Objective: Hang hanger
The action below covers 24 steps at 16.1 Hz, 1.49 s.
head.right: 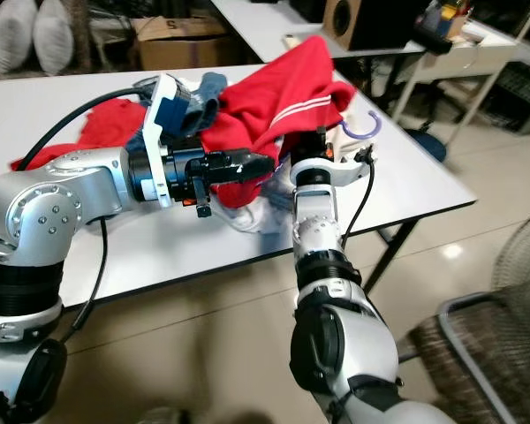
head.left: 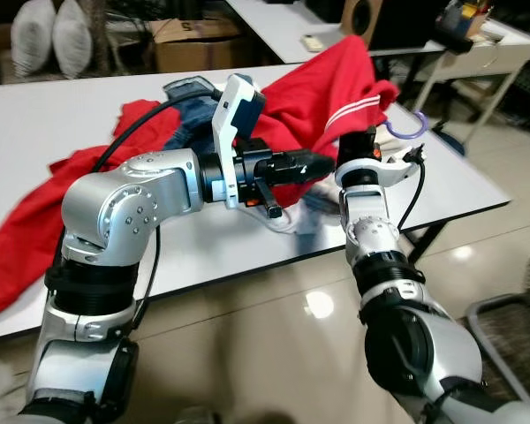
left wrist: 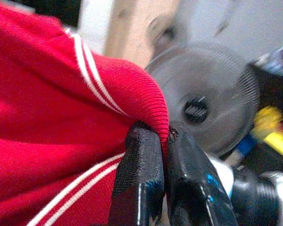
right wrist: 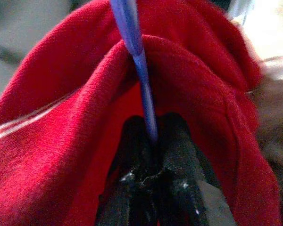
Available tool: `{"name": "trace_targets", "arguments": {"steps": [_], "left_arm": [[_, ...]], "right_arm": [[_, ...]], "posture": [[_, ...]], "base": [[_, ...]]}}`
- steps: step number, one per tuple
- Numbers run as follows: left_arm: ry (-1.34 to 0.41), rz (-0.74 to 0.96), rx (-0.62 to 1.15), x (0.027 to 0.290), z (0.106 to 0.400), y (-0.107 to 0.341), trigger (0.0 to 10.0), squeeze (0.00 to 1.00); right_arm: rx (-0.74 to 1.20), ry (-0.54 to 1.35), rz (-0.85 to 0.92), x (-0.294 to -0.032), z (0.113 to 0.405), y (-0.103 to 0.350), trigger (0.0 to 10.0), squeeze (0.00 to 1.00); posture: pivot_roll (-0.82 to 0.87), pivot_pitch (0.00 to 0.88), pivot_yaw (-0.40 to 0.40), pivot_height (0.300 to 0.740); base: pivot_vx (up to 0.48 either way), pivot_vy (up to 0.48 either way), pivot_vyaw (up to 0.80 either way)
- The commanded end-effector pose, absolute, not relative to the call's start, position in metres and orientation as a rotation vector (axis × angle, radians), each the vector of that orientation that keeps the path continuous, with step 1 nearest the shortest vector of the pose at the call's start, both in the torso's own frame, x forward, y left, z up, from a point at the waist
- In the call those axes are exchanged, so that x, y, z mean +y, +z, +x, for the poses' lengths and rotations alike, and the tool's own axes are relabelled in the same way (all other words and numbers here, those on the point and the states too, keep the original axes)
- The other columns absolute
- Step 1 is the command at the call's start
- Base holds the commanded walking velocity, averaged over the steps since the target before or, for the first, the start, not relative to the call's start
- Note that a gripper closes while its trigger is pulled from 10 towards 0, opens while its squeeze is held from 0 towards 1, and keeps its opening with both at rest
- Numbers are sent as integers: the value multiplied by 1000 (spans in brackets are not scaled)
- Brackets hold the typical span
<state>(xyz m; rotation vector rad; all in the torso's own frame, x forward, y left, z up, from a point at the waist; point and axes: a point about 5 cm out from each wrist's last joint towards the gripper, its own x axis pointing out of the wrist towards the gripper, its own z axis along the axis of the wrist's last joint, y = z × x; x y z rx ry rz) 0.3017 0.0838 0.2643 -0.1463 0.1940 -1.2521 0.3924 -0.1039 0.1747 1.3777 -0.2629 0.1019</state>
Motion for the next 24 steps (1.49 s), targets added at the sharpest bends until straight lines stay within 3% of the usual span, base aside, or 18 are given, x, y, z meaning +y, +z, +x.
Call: {"name": "trace_targets", "arguments": {"steps": [1,2,6,7,10,12,15,16,20,21,22,23,24], "left_arm": [[-1251,-120,203,82,302,267,0,0],[-1198,-105,204,82,309,268,0,0],[-1271,-95,172,59,307,272,0,0],[-1272,-87,165,55,308,271,0,0],[-1131,-65,129,55,323,266,0,0],[-961,-54,62,66,335,268,0,0],[-855,-71,25,79,336,268,0,0],[-826,-75,15,81,336,267,0,0],[-884,-75,46,71,327,258,0,0],[-917,-78,61,66,323,255,2118,0],[-957,-74,82,60,318,252,10000,0],[-973,-88,88,58,316,252,10000,0],[-1030,-137,87,52,311,256,10000,1000]], "right_arm": [[-199,111,1506,-45,386,186,10000,0],[-24,-19,1465,-40,385,167,10000,0],[101,164,1540,-2,373,174,10000,0],[134,209,1655,2,371,177,10000,0],[207,368,1459,6,363,185,10000,0],[311,436,1363,-3,345,179,10000,0],[391,479,1255,-17,329,170,10000,0],[404,390,1156,-27,327,162,10000,0],[393,333,1254,-39,324,167,10000,0],[393,332,1278,-39,324,170,10000,0],[386,330,1274,-39,325,172,10000,0],[383,326,1273,-40,325,173,10000,0],[384,314,1273,-40,325,172,10000,0]], "posture": [[195,0,26,740],[200,0,74,740],[157,0,119,740],[144,0,120,740],[83,0,86,740],[56,0,19,740],[40,0,-30,740],[33,0,-40,740],[18,0,-44,740],[14,0,-42,740],[9,0,-41,740],[9,0,-41,740],[4,0,-43,740]], "base": [[0,0,0],[0,0,0],[0,0,0],[0,0,0],[0,0,0],[0,0,0],[0,0,0],[0,0,0],[0,0,0],[0,0,0],[0,0,0],[0,0,0],[0,0,0]]}}
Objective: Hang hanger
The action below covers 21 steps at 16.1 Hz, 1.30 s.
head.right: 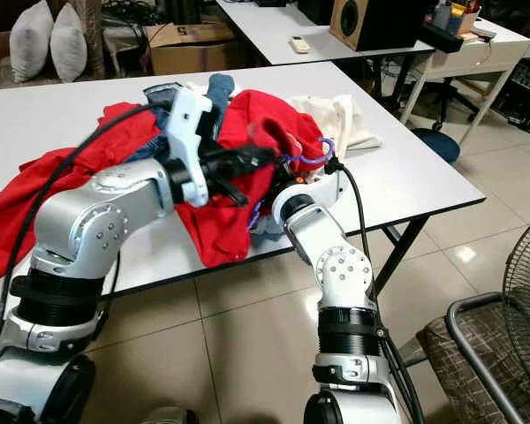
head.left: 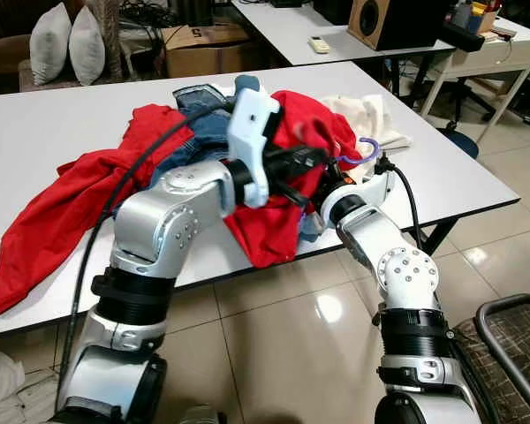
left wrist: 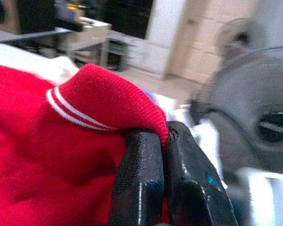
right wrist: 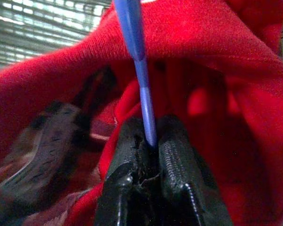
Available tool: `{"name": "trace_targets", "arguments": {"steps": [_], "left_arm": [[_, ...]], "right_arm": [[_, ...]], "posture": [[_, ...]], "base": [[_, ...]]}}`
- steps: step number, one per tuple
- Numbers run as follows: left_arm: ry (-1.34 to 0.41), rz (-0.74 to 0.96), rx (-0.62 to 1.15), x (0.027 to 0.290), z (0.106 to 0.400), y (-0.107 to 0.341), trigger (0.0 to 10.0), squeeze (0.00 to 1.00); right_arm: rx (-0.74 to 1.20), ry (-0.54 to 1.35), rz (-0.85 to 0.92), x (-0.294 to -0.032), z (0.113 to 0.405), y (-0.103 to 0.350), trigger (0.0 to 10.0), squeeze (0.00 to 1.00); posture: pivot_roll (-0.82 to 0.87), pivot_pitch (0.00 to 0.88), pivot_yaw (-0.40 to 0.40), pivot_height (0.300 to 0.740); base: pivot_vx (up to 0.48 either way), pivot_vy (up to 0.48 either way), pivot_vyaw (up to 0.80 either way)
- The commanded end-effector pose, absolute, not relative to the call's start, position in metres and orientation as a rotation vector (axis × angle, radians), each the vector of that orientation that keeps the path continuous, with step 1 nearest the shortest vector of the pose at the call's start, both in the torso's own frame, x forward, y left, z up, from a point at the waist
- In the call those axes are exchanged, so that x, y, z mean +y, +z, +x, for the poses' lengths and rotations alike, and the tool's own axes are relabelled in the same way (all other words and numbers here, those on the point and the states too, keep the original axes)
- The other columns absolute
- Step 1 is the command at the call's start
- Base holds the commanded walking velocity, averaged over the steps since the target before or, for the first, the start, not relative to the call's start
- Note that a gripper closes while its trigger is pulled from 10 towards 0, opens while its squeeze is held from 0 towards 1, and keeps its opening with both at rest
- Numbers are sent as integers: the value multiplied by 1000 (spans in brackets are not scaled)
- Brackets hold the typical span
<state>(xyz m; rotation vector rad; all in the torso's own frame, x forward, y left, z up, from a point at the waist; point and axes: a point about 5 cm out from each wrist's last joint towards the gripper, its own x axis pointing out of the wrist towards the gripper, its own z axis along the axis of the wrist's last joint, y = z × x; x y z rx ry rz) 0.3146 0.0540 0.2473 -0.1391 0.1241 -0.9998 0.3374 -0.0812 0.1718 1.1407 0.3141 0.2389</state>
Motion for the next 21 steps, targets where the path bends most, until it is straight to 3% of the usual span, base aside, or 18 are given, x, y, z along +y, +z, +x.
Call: {"name": "trace_targets", "arguments": {"steps": [1,4,7,9,12,13,14,17,21], "left_arm": [[-1071,-193,78,47,306,262,10000,1000],[-1063,-266,110,45,307,265,10000,1000],[-988,-127,181,57,313,253,10000,1000],[-921,-15,218,78,319,246,10000,1000],[-844,-91,129,109,328,259,10000,1000],[-798,-122,71,123,332,266,10000,941],[-686,-178,13,147,335,270,10000,0],[-483,-150,136,183,327,230,10000,0],[-329,-118,241,208,295,191,10000,0]], "right_arm": [[389,297,1263,-41,325,169,10000,0],[369,232,1307,-48,333,168,10000,0],[331,255,1288,-51,336,175,10000,0],[288,274,1277,-58,339,181,10000,0],[245,324,1215,-66,339,191,10000,0],[228,342,1211,-68,338,196,10000,0],[166,396,1217,-73,334,210,10000,0],[25,493,1172,-87,324,238,10000,0],[-206,685,1035,-103,305,299,10000,0]], "posture": [[4,0,-43,740],[-2,0,-45,740],[-6,0,-45,740],[-1,0,-41,740],[-10,0,-37,740],[-13,0,-36,740],[-23,0,-17,740],[-37,0,12,740],[-47,0,7,740]], "base": [[0,0,0],[0,0,0],[0,0,0],[0,0,0],[0,0,0],[0,0,800],[0,0,800],[0,0,800],[0,0,800]]}}
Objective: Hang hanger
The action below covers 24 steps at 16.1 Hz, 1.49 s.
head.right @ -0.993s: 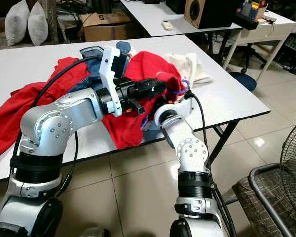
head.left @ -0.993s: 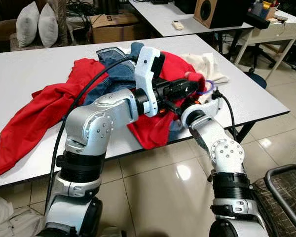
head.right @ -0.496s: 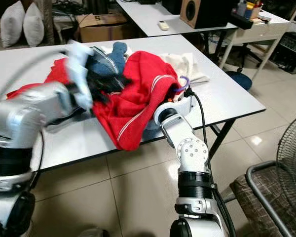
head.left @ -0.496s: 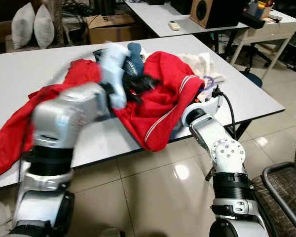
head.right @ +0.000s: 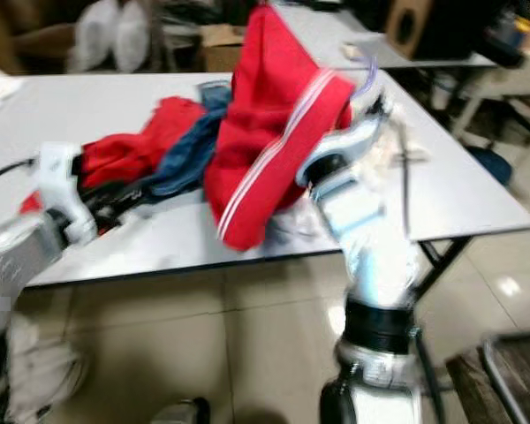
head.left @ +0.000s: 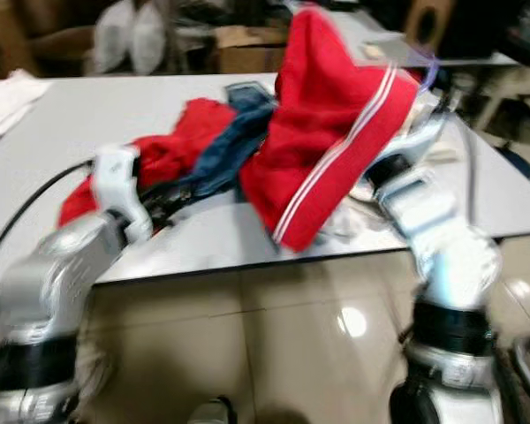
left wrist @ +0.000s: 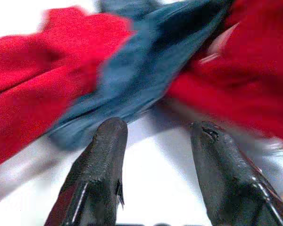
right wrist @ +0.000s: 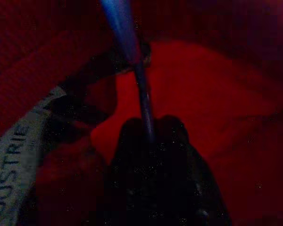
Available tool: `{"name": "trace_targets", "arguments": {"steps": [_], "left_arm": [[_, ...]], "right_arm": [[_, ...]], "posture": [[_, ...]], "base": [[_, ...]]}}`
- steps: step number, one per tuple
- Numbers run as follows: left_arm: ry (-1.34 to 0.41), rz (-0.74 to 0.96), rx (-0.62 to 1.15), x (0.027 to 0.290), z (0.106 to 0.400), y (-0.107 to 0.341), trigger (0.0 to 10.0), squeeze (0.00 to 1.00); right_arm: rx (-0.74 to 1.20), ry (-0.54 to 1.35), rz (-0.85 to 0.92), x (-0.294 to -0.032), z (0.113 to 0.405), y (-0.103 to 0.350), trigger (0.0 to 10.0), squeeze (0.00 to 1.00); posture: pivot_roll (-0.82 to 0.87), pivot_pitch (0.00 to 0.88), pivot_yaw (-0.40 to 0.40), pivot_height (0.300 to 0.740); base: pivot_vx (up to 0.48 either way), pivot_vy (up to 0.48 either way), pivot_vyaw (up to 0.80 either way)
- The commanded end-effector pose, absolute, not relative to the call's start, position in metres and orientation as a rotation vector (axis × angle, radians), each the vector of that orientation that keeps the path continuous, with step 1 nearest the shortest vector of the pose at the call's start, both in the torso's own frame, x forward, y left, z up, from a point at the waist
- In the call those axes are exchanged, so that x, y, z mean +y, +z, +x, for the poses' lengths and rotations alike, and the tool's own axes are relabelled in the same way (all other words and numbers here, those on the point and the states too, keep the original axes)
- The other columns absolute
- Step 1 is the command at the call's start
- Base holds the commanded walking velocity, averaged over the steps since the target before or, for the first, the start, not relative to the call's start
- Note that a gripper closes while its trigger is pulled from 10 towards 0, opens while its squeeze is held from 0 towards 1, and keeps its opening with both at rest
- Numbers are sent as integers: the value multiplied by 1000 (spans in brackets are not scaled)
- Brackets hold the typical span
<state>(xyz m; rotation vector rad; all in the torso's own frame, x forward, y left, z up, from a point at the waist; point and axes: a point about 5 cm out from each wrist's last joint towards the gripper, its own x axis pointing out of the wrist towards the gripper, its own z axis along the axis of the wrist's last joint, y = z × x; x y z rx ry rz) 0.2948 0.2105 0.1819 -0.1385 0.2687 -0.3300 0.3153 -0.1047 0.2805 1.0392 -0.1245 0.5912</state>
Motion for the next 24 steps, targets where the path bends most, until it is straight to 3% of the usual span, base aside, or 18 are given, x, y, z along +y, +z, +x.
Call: {"name": "trace_targets", "arguments": {"steps": [1,3,4,7,10,16,22,24], "left_arm": [[-313,-113,248,211,289,186,10000,0],[-457,-143,246,194,277,181,10000,0],[-479,-145,242,188,274,181,10000,0],[-431,-161,257,190,273,177,10000,0],[-452,-88,302,175,268,164,10000,0],[-365,18,347,182,279,157,10000,0],[-372,111,378,193,268,144,10000,0],[-268,118,344,204,273,143,10000,0]], "right_arm": [[-255,735,1014,-105,300,315,10000,0],[-356,799,1159,-118,297,355,10000,0],[-376,806,1141,-121,297,362,10000,0],[-422,883,1139,-120,289,382,10000,0],[-323,848,1104,-112,298,360,10000,0],[-84,859,873,-73,297,297,10000,0],[52,770,763,-83,299,235,10000,0],[86,742,754,-89,295,215,10000,0]], "posture": [[-44,0,4,740],[-27,0,-10,740],[-25,0,-14,740],[-21,0,-14,740],[-14,0,-17,740],[1,0,0,740],[-4,0,-25,740],[-16,0,-35,740]], "base": [[0,0,794],[0,0,781],[0,0,775],[0,0,775],[0,0,775],[0,0,777],[0,0,781],[0,0,781]]}}
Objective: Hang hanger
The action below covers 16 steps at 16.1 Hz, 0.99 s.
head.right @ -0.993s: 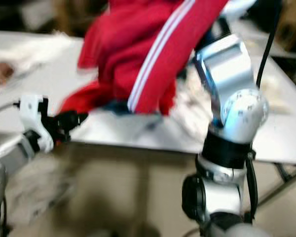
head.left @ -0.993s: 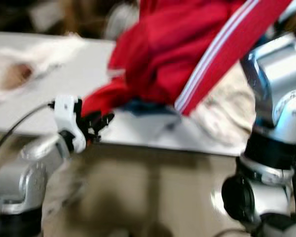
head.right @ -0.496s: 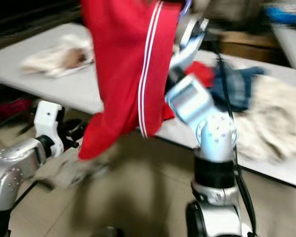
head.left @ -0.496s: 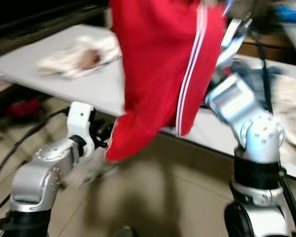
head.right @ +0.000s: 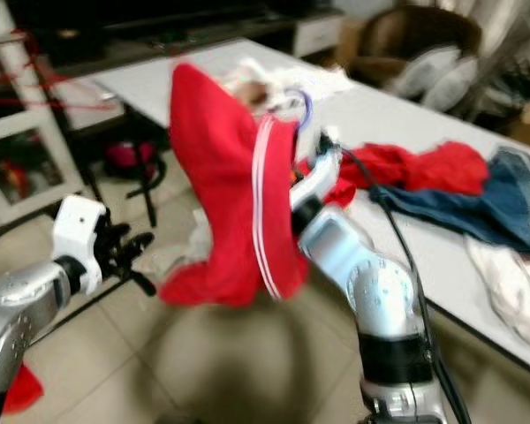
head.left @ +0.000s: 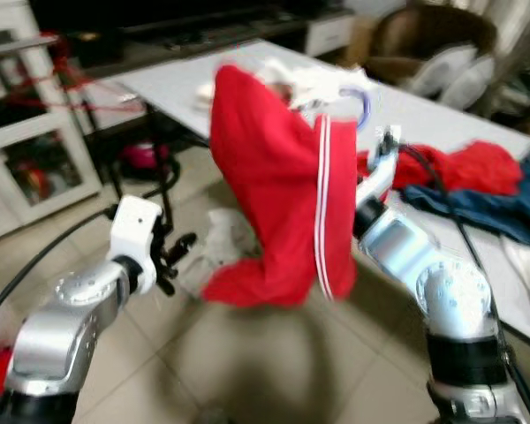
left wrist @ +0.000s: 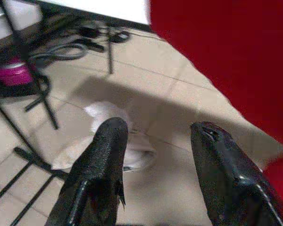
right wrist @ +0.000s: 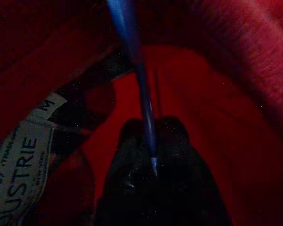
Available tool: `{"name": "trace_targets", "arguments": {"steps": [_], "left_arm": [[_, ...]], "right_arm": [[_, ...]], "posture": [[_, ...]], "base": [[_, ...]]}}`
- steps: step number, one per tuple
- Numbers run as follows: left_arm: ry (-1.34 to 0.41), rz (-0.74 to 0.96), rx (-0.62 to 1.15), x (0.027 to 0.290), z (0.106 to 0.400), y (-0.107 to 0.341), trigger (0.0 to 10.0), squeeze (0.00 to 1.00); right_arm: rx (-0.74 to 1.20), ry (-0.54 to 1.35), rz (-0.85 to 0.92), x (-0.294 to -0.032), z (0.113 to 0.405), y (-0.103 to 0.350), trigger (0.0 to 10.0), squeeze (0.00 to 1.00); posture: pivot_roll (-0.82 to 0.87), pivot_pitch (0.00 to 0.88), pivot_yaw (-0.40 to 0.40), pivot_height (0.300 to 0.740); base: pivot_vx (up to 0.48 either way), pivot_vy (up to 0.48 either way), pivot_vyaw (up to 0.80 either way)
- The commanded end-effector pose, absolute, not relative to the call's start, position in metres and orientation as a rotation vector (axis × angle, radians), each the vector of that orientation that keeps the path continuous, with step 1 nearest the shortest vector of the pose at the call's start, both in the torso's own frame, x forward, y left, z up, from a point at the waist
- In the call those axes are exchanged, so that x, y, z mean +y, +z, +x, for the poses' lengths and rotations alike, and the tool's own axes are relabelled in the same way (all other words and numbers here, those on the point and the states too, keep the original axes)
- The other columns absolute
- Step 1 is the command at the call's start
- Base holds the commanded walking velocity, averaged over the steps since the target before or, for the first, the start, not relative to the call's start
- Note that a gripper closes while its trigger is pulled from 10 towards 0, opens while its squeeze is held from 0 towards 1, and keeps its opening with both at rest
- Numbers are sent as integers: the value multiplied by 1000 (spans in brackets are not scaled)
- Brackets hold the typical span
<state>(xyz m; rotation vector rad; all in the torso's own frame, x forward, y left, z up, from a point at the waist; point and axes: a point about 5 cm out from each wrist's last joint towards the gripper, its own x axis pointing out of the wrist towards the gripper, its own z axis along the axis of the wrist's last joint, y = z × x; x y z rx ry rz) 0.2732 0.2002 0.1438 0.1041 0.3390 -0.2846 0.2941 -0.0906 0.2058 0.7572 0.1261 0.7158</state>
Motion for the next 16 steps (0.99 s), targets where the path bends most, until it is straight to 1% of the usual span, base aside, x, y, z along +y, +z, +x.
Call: {"name": "trace_targets", "arguments": {"steps": [1,3,4,6,8,11,13,16], "left_arm": [[-227,106,308,207,277,147,10000,0],[-234,118,279,212,278,152,10000,0],[-250,121,269,214,277,153,10000,0],[-217,151,251,230,278,156,10000,0],[-210,144,233,234,280,159,10000,0],[-289,142,224,221,278,159,10000,0],[-310,131,209,219,276,158,10000,0],[-336,109,180,213,281,162,10000,0]], "right_arm": [[101,728,735,-93,294,206,10000,0],[114,719,646,-103,296,195,10000,0],[115,718,616,-108,297,192,10000,0],[115,724,536,-118,301,188,10000,0],[111,750,483,-122,304,189,10000,0],[81,787,382,-132,310,193,10000,0],[65,775,397,-139,312,195,10000,0],[55,831,342,-146,315,197,10000,0]], "posture": [[-17,0,-35,740],[-16,0,-24,740],[-16,0,-31,740],[-21,0,-41,740],[-23,0,-43,740],[-14,0,-48,740],[-17,0,-59,740],[-16,0,-49,740]], "base": [[0,0,781],[0,0,781],[0,0,781],[0,0,781],[0,0,781],[0,0,788],[0,0,788],[0,0,788]]}}
